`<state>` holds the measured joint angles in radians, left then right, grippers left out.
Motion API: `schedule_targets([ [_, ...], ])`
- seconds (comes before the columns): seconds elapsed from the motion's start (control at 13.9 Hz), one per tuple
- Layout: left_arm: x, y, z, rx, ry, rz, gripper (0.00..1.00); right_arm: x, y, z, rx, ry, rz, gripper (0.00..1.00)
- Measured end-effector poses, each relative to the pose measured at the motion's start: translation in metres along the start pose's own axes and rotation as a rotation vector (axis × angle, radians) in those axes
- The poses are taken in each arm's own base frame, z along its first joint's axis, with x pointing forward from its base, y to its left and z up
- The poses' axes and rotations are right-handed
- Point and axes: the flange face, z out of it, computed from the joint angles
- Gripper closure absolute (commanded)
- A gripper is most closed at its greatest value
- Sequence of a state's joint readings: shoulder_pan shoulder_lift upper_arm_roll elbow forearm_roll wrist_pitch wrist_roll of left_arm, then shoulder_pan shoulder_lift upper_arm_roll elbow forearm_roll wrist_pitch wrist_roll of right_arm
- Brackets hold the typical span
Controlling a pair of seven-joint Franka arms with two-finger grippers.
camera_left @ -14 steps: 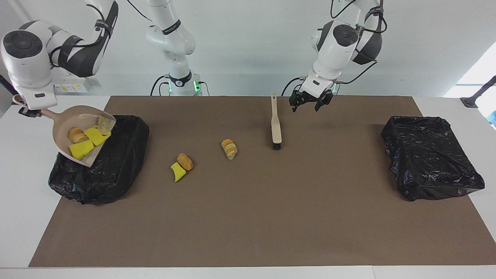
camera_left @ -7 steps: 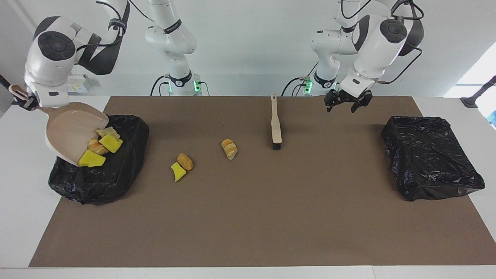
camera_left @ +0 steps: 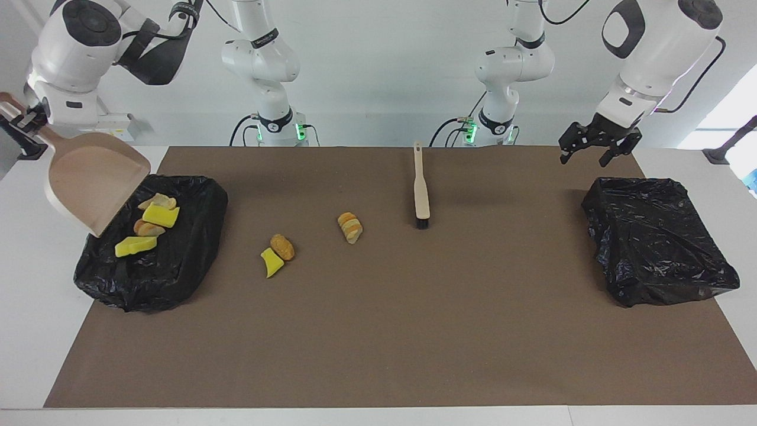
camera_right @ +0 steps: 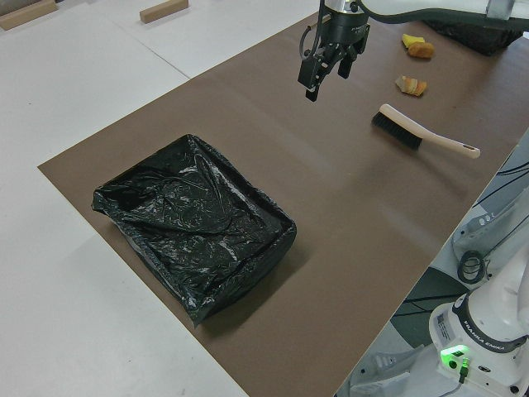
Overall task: Sweep and dump trash in bin
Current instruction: 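Tip the dustpan with the right gripper to dump scraps into the bag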
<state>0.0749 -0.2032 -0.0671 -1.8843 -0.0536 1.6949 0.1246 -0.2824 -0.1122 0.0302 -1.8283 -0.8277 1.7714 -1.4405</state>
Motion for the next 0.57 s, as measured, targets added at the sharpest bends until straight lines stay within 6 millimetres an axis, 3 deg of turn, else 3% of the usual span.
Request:
schedule_targets([
  [0.29, 0.026, -0.003, -0.034, 0.029, -0.011, 0.011, 0.0, 0.028, -0.003, -0.006, 0.051, 0.237, 0.081, 1.0],
  [0.57, 0.037, -0.002, -0.023, 0.023, -0.043, 0.015, 0.0, 0.069, -0.009, -0.031, 0.161, 0.405, 0.308, 1.0],
])
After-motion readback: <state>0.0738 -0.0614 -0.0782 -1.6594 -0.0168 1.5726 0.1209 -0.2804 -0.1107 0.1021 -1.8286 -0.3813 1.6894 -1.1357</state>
